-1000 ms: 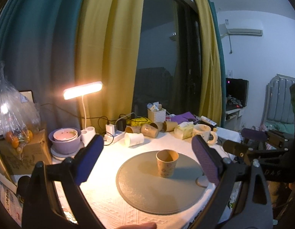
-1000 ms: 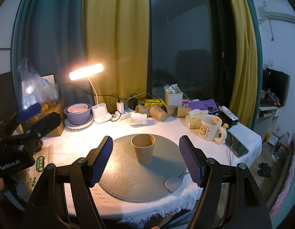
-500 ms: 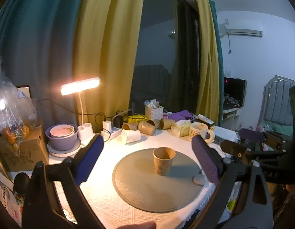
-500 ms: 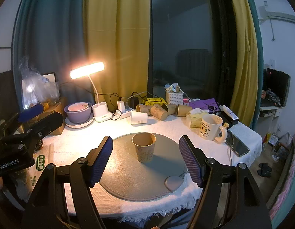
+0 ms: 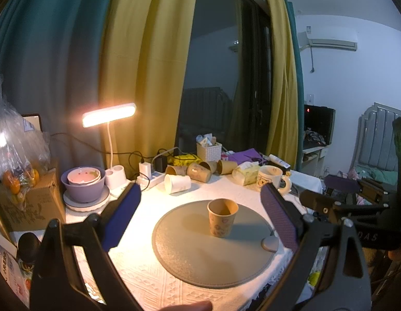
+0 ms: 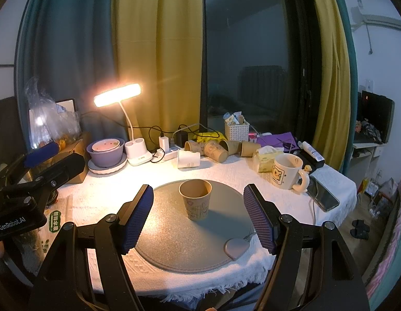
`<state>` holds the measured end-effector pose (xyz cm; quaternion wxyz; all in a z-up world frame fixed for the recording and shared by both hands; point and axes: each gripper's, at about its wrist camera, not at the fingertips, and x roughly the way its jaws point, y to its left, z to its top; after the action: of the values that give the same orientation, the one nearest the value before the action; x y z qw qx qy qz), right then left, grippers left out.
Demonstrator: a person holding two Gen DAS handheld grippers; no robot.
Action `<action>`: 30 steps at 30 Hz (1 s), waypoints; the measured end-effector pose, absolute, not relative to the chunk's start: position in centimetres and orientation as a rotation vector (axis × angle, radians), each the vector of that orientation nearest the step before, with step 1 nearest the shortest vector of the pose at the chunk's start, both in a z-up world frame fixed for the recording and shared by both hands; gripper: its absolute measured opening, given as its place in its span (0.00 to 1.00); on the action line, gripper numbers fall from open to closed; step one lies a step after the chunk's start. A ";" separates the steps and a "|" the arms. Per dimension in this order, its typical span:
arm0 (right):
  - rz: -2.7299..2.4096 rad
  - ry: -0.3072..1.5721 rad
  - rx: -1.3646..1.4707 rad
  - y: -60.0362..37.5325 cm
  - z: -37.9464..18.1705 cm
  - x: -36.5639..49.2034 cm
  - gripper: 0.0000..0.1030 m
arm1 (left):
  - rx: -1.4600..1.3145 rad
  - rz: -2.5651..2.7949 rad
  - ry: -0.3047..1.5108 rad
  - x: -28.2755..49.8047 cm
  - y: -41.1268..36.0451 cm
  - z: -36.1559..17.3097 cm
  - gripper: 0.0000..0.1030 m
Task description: Flip cup upright
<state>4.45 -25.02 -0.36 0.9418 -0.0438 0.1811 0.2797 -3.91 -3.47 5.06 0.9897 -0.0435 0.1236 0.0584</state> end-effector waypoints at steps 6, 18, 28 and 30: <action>0.569 0.370 -0.089 -24.9 -0.4 4.3 0.73 | -0.087 0.117 0.248 -3.9 -3.5 5.1 0.92; 0.568 0.371 -0.090 -24.8 -0.4 4.3 0.73 | -0.089 0.116 0.251 -3.9 -3.4 4.9 0.92; 0.568 0.372 -0.097 -24.6 -0.7 4.0 0.73 | -0.098 0.119 0.253 -4.0 -3.4 4.4 0.92; 0.569 0.373 -0.098 -24.6 -0.8 4.0 0.73 | -0.100 0.120 0.253 -4.1 -3.5 4.3 0.92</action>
<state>4.02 -24.64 -0.80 0.9415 -0.0481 0.1830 0.2788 -4.10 -3.46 4.32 0.9890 -0.0499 0.1260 0.0596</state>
